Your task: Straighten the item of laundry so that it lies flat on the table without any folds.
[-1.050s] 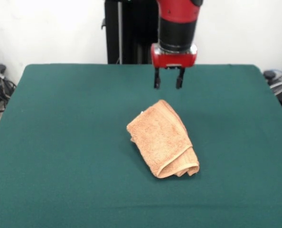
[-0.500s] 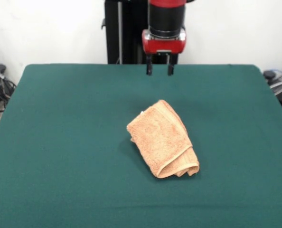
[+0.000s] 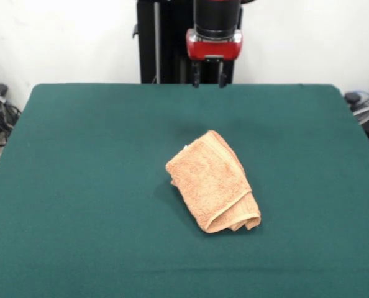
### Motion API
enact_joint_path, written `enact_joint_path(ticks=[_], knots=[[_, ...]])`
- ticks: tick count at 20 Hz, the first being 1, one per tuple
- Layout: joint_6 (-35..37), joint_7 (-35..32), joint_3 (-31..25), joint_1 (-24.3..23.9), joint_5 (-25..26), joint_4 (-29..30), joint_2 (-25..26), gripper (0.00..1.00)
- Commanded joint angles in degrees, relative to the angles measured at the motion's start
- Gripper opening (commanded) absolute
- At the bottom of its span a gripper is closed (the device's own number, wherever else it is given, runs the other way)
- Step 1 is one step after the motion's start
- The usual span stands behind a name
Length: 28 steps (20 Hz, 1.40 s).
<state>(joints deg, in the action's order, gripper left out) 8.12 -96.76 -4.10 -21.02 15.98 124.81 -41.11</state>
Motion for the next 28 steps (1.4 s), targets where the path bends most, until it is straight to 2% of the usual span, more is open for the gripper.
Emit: enact_joint_path(ticks=[1, 7, 22, 28], knots=[[-2.04, -10.02, 0.03, -0.12, -0.86, 2.14, -0.43, 1.00], [-4.18, -9.72, 1.04, -0.15, -0.17, -0.10, 3.25, 1.00], [-6.07, -9.84, 1.84, 0.65, -0.24, -0.39, 4.48, 1.00], [-5.55, -9.47, 1.35, 0.62, -0.25, 0.05, 3.15, 1.00]])
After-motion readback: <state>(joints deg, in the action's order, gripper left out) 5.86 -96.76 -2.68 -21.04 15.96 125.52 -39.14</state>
